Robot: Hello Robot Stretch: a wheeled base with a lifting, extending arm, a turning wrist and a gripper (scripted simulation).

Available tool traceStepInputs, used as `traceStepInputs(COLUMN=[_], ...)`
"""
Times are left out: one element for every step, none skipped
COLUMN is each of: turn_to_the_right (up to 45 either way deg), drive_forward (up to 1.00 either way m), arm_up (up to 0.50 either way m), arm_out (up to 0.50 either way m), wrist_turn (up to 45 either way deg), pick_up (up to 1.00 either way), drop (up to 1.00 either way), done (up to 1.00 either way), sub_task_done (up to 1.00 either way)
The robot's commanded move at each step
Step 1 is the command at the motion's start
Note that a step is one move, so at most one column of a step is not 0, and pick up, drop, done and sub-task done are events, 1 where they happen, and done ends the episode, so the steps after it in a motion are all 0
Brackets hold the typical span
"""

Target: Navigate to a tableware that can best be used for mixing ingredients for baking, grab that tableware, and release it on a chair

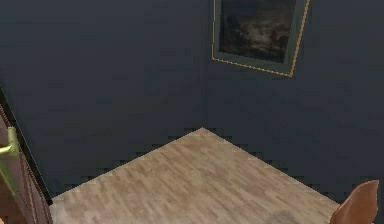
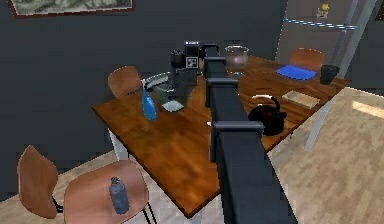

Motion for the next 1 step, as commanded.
traceStepInputs(turn_to_the_right=[0.0], drive_forward=[0.0], arm_up=[0.0], arm_out=[0.0], wrist_turn=[-45.0], pick_up=[0.0], drop=[0.0], done=[0.0], sub_task_done=[0.0])
